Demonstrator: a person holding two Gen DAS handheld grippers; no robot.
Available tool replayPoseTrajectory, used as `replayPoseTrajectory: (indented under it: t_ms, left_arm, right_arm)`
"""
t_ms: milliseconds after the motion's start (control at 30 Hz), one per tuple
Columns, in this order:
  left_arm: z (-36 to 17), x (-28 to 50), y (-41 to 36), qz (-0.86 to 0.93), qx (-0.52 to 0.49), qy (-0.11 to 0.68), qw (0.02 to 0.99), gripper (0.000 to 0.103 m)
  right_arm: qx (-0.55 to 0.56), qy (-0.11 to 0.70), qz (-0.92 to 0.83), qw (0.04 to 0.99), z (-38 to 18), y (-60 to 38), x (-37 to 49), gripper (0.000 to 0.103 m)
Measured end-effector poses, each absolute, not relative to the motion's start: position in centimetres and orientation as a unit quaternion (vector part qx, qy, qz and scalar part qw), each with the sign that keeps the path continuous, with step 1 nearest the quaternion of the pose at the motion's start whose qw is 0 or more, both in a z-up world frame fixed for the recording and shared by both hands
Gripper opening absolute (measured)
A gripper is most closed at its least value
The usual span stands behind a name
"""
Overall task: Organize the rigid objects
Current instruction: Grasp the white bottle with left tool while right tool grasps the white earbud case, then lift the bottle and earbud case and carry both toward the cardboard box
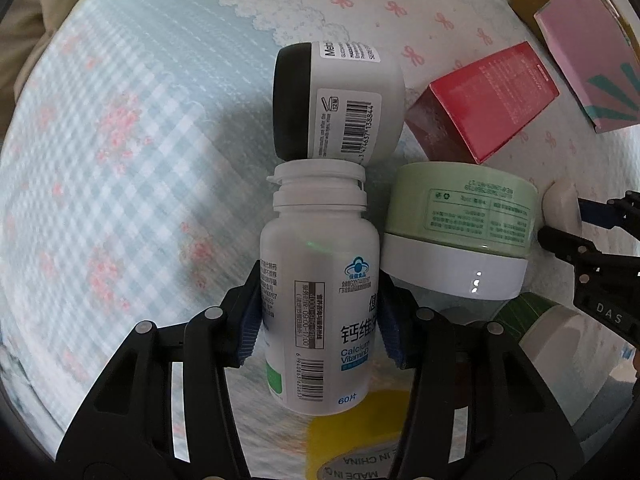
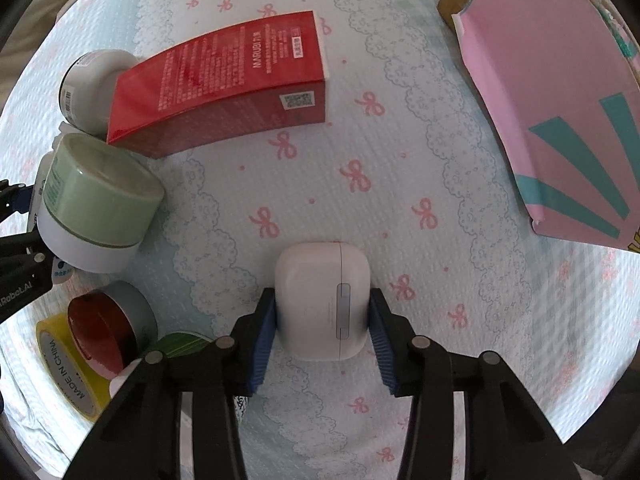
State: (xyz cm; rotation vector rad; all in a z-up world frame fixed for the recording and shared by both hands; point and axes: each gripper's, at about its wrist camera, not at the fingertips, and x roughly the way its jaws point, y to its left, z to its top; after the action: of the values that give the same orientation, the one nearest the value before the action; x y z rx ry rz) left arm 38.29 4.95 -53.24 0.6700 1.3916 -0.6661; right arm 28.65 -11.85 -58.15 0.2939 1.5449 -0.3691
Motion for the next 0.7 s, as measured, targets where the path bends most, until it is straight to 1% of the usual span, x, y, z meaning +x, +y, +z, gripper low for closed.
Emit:
replayPoseTrajectory:
  t_ms: [233, 400, 567, 700]
  left_arm:
    - [-51.1, 38.4, 6.9, -0.283, 0.285, 0.608, 0.686, 0.046]
    - [-48.5, 37.9, 9.0, -0.268, 0.255, 0.605, 0.705, 0.046]
    - [-44.5, 36.3, 11.1, -0.255, 0.218, 0.595, 0.730, 0.046]
    - [-40.4, 33.2, 11.4, -0.255, 0.210, 0.576, 0.748, 0.046]
  right_arm:
    - [0.142, 0.679, -0.162, 0.702, -56.7, -13.0, 27.6, 0.041]
    - [0.149, 0.662, -0.158, 0.717, -54.8, -13.1, 26.9, 0.041]
    - [0.157, 0.640, -0.149, 0.738, -51.8, -13.0, 25.9, 0.041]
    - [0.163, 0.617, -0.139, 0.757, -47.7, -13.0, 24.4, 0.041]
